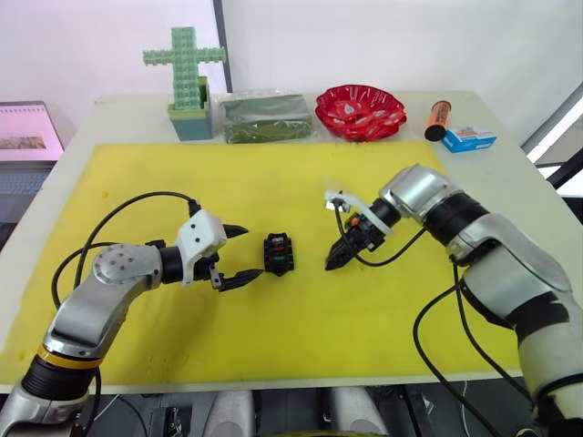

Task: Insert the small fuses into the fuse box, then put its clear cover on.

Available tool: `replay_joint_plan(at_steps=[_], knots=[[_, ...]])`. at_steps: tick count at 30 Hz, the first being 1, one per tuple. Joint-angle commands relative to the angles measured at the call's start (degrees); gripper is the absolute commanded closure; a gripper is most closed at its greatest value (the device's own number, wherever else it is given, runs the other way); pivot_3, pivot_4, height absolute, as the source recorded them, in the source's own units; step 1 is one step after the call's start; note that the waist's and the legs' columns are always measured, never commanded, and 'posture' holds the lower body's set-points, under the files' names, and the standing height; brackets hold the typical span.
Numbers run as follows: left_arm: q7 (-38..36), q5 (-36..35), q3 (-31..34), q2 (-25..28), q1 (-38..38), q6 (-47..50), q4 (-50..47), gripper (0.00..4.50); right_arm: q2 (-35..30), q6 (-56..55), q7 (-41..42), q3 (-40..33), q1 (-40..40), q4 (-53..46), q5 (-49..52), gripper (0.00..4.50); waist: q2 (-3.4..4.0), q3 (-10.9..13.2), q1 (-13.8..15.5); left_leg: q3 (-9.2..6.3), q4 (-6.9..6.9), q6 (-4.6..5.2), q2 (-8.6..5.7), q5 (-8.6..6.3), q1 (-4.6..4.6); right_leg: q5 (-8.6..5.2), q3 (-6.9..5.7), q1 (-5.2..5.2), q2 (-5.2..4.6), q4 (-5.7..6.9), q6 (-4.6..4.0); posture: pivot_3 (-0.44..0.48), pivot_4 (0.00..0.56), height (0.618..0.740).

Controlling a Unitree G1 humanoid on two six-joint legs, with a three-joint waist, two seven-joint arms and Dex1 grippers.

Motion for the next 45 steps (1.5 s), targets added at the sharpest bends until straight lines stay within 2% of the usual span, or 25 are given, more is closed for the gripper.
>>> replay_joint_plan(at_steps=[1,5,10,21,30,33,37,39,42,45], knots=[[0.5,-0.2,1.3,0.2,0.2,-0.3,-2.1,0.00,0.6,-0.8,0.5,0.1,-1.7,0.6,-0.4,2.65,0.00,0.0,0.0,0.00,0.00,0.00,0.00,0.00,0.00,0.00,0.00,0.00,0.00,0.00,0.00,0.000,0.150,0.740],[0.5,-0.1,1.3,0.3,0.4,-0.3,-2.2,0.00,0.9,-1.5,0.5,0.2,-1.8,1.2,-0.6,2.65,0.00,0.0,0.0,0.00,0.00,0.00,0.00,0.00,0.00,0.00,0.00,0.00,0.00,0.01,0.00,0.000,0.150,0.740],[0.6,0.1,1.3,0.3,0.4,-0.4,-2.2,0.00,1.2,-2.1,0.5,0.1,-1.9,2.0,-1.2,4.26,0.00,0.0,0.0,0.00,0.00,0.00,0.00,0.00,0.00,0.00,0.00,0.00,0.00,0.01,0.00,0.000,0.150,0.740],[0.6,0.3,1.0,0.1,0.1,-0.7,-1.8,0.00,1.2,-3.1,0.5,-0.4,-1.7,3.3,-2.4,4.39,0.00,0.0,0.0,0.00,0.01,0.00,-0.01,0.00,0.00,0.00,0.00,0.01,0.00,0.02,0.00,0.000,0.150,0.740],[0.4,0.4,0.7,0.0,-0.1,-0.8,-1.5,0.00,-2.3,2.4,0.5,-3.5,-0.8,-2.9,0.6,4.39,0.01,0.0,0.1,-0.01,0.01,0.00,-0.01,0.00,0.00,0.00,0.00,0.00,0.00,0.03,0.00,0.000,0.150,0.740],[0.6,0.5,0.7,-0.2,0.2,-1.0,-1.6,0.00,-2.8,9.1,-3.2,-11.3,0.4,-5.6,1.6,4.39,0.00,0.0,0.0,0.00,0.01,0.00,-0.01,0.00,0.00,0.00,0.00,0.01,-0.01,0.02,0.00,0.000,0.150,0.740],[0.8,0.5,0.7,-0.4,1.0,-1.2,-2.1,0.00,-3.7,18.0,-13.1,-24.1,4.2,-14.0,4.3,4.39,0.00,0.0,0.1,-0.04,-0.01,0.00,0.00,0.00,0.01,0.00,0.00,0.01,-0.02,0.02,0.00,0.000,0.150,0.740],[1.1,0.4,0.9,-0.5,1.7,-1.2,-2.5,0.00,-3.6,26.7,-19.2,-33.4,7.4,-21.1,7.2,4.39,0.00,0.0,0.2,-0.05,-0.01,0.00,0.00,0.00,0.01,0.00,0.00,0.00,-0.04,0.02,0.00,0.000,0.150,0.740],[1.2,0.4,0.9,-0.6,2.5,-1.4,-3.1,0.00,-0.7,36.8,-30.9,-46.6,16.3,-35.2,7.1,4.39,-0.05,0.0,0.4,-0.17,-0.05,-0.01,-0.01,0.00,0.00,0.00,-0.02,0.04,-0.13,0.00,0.00,0.000,0.150,0.740],[1.4,0.8,0.8,-0.6,2.8,-2.0,-3.0,0.00,4.2,41.0,-41.0,-58.5,24.2,-45.3,10.2,4.39,-0.07,-0.1,0.2,-0.15,0.00,-0.01,-0.04,0.00,0.02,0.01,-0.01,0.07,-0.22,-0.01,0.01,0.000,0.150,0.740]])
